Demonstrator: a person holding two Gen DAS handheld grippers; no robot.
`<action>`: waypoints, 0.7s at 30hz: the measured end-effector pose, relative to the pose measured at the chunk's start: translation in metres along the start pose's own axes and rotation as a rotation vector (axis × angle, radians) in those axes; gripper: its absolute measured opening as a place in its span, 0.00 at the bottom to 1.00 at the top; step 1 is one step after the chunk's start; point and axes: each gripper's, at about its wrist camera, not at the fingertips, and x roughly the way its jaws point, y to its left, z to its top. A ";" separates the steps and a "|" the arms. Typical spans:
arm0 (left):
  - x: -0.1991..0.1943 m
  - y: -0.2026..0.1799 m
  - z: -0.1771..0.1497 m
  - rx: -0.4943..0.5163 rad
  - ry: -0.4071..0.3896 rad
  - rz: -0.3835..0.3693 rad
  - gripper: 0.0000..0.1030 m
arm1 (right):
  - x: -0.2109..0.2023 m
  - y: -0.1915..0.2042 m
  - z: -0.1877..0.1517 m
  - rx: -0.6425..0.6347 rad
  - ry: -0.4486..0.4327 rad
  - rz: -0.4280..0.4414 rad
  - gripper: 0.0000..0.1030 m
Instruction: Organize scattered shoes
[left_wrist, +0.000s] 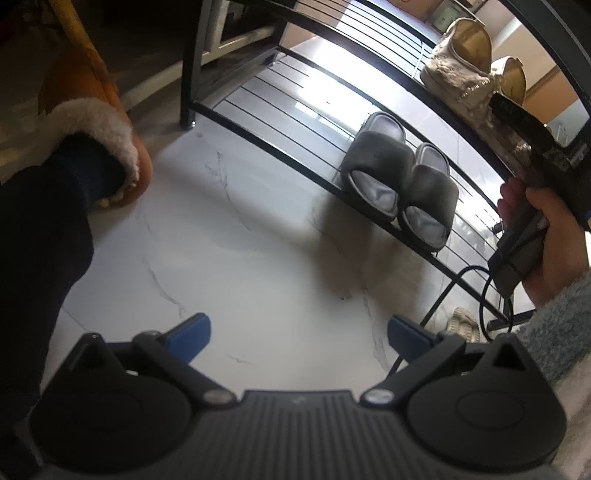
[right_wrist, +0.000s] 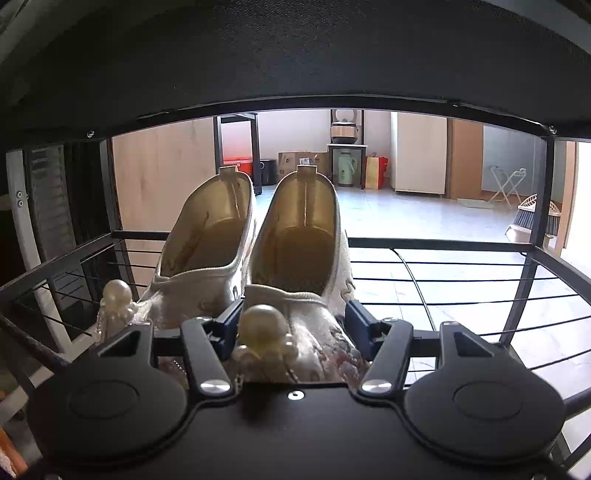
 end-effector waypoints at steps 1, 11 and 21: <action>0.000 0.000 0.001 0.001 -0.009 0.005 0.99 | -0.003 -0.002 0.001 0.007 0.007 -0.001 0.70; 0.001 -0.013 -0.001 0.134 -0.138 0.093 0.99 | -0.096 -0.017 -0.029 0.062 -0.043 0.000 1.00; -0.005 -0.031 -0.017 0.284 -0.324 0.109 0.99 | -0.217 -0.018 -0.100 0.060 -0.028 0.028 1.00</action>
